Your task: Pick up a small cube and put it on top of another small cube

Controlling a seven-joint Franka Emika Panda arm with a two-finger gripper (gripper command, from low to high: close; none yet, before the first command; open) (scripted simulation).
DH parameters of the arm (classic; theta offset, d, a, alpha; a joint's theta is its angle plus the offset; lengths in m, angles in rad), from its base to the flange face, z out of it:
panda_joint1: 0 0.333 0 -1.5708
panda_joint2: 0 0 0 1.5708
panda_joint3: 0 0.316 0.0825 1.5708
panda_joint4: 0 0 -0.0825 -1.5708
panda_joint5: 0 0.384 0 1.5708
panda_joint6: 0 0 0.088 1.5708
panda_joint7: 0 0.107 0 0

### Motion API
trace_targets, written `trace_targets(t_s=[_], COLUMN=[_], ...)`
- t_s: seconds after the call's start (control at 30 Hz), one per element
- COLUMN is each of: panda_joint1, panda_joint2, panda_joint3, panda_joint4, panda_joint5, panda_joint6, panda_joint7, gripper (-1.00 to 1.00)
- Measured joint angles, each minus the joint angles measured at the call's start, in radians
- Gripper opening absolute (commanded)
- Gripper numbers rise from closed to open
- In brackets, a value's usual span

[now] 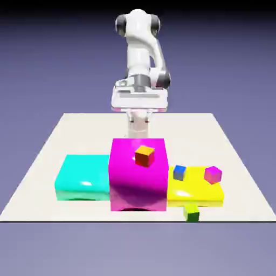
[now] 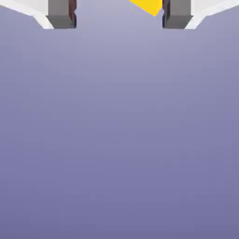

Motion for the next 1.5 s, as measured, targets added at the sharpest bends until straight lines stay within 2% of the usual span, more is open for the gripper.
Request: trace_targets(t_s=[1.1,1.17,1.23,1.27,1.33,1.43,1.5], panda_joint1=[-0.204,-0.208,-0.182,-0.171,-0.171,-0.206,-0.185], panda_joint2=[1.196,1.220,1.292,1.324,1.324,1.216,1.143], panda_joint3=[0.585,0.597,0.554,0.535,0.535,0.598,0.619], panda_joint4=[0.920,0.938,0.921,0.914,0.914,0.935,0.889], panda_joint5=[-0.369,-0.376,-0.422,-0.442,-0.441,-0.370,-0.318], panda_joint6=[-0.877,-0.895,-0.809,-0.771,-0.771,-0.894,-0.904], panda_joint7=[0.450,0.459,0.485,0.496,0.495,0.458,0.460], gripper=[0.00,0.00,0.00,-1.00,-1.00,-1.00,-1.00])
